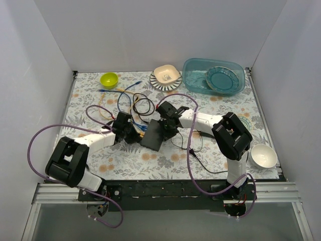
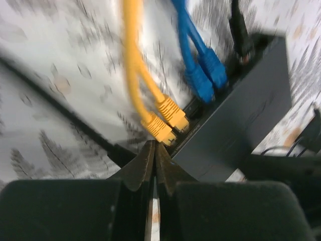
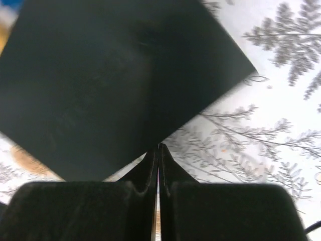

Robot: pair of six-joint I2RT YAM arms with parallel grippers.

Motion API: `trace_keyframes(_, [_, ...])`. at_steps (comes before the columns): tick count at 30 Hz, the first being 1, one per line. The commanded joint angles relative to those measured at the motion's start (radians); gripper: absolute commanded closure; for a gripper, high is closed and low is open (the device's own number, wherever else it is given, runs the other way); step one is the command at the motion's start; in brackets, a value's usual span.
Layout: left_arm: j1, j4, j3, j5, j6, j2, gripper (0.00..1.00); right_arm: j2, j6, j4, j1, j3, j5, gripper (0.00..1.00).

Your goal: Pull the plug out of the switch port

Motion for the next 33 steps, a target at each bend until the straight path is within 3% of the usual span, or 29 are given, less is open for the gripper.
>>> trace_keyframes(1, [-0.130, -0.044, -0.075, 0.114, -0.068, -0.078, 1.00, 0.048, 0.006, 0.088, -0.020, 0.026, 0.013, 0.99])
trace_keyframes(10, [-0.216, -0.038, -0.089, 0.080, -0.123, -0.138, 1.00, 0.110, -0.046, 0.073, -0.032, 0.143, 0.079, 0.99])
trace_keyframes(16, [-0.200, -0.241, 0.116, -0.240, -0.084, -0.248, 0.84, -0.061, -0.020, 0.078, -0.035, 0.148, 0.279, 0.92])
trace_keyframes(21, [-0.134, -0.335, 0.267, -0.369, -0.074, -0.261, 0.72, -0.226, -0.028, 0.067, 0.023, 0.093, 0.322, 0.82])
trace_keyframes(26, [0.036, -0.268, 0.279, -0.212, -0.013, -0.099, 0.73, -0.280, -0.061, 0.070, 0.120, -0.061, 0.121, 0.99])
trace_keyframes(30, [0.070, -0.211, 0.314, -0.161, 0.061, 0.111, 0.76, -0.336, -0.046, 0.165, 0.195, -0.263, 0.038, 0.99])
trace_keyframes(33, [0.080, -0.171, 0.336, -0.159, 0.102, 0.208, 0.77, -0.354, -0.037, 0.196, 0.238, -0.311, 0.027, 0.99])
